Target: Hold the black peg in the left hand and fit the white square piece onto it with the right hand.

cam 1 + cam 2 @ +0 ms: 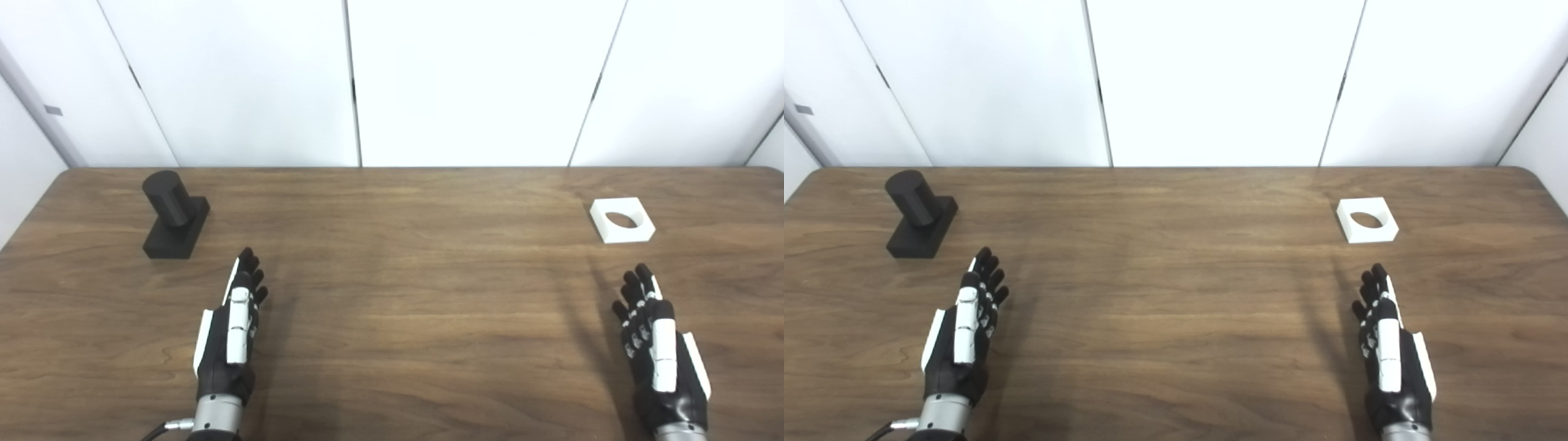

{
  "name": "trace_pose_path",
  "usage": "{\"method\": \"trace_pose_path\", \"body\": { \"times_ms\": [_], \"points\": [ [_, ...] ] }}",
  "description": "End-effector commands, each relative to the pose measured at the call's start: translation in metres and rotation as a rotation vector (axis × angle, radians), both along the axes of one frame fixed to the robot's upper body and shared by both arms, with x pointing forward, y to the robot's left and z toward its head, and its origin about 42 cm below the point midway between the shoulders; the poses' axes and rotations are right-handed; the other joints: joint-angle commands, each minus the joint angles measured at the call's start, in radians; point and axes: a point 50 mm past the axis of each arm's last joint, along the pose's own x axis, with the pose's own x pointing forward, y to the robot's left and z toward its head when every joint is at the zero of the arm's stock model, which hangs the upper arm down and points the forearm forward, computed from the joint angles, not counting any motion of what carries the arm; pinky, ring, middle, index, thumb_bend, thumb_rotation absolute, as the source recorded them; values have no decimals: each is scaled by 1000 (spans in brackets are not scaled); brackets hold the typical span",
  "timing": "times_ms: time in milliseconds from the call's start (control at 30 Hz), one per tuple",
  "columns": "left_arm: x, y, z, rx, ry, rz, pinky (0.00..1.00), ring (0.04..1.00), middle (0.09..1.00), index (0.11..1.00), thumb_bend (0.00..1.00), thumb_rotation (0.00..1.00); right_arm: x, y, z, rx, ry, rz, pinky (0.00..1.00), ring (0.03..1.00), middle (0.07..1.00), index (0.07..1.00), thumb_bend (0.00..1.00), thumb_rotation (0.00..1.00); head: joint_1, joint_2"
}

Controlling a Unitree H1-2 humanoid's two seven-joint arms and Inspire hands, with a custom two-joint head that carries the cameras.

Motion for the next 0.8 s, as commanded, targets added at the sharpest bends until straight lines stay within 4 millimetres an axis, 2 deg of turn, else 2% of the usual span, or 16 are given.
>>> {"method": "trace_pose_path", "body": {
  "times_ms": [0, 133, 233, 467, 567, 633, 767],
  "points": [
    [-11, 0, 0, 7, -15, 4, 983, 997, 1000, 1000, 488, 1000, -2, 13, 0, 46, -25, -16, 1000, 1000, 979, 1000, 588, 1000, 4, -2],
    [-13, -1, 0, 6, -8, 2, 981, 1000, 1000, 1000, 489, 1000, -3, 11, 0, 46, -25, -15, 1000, 1000, 976, 994, 611, 1000, 14, -12],
    [-14, -2, 1, 1, -7, 2, 979, 1000, 1000, 1000, 513, 1000, -5, 11, 0, 41, -22, -18, 1000, 1000, 981, 997, 587, 1000, 29, -34],
    [-14, -5, 2, 21, -1, 2, 981, 1000, 1000, 1000, 567, 1000, -5, 8, 1, 46, -33, -7, 1000, 1000, 996, 1000, 552, 1000, 48, -25],
    [-12, -4, 4, 34, -1, -3, 989, 1000, 1000, 1000, 554, 990, -4, 6, 1, 38, -27, -7, 1000, 1000, 1000, 1000, 527, 1000, 56, -26],
    [-12, -2, 9, 47, 7, -3, 987, 1000, 1000, 1000, 534, 956, -4, 5, 1, 36, -24, -11, 1000, 1000, 998, 1000, 533, 1000, 61, -28],
    [-11, 9, 34, 118, 5, 21, 960, 1000, 997, 1000, 454, 718, -3, 3, -1, 50, -23, -19, 1000, 1000, 996, 1000, 552, 1000, 83, -32]
  ]
}}
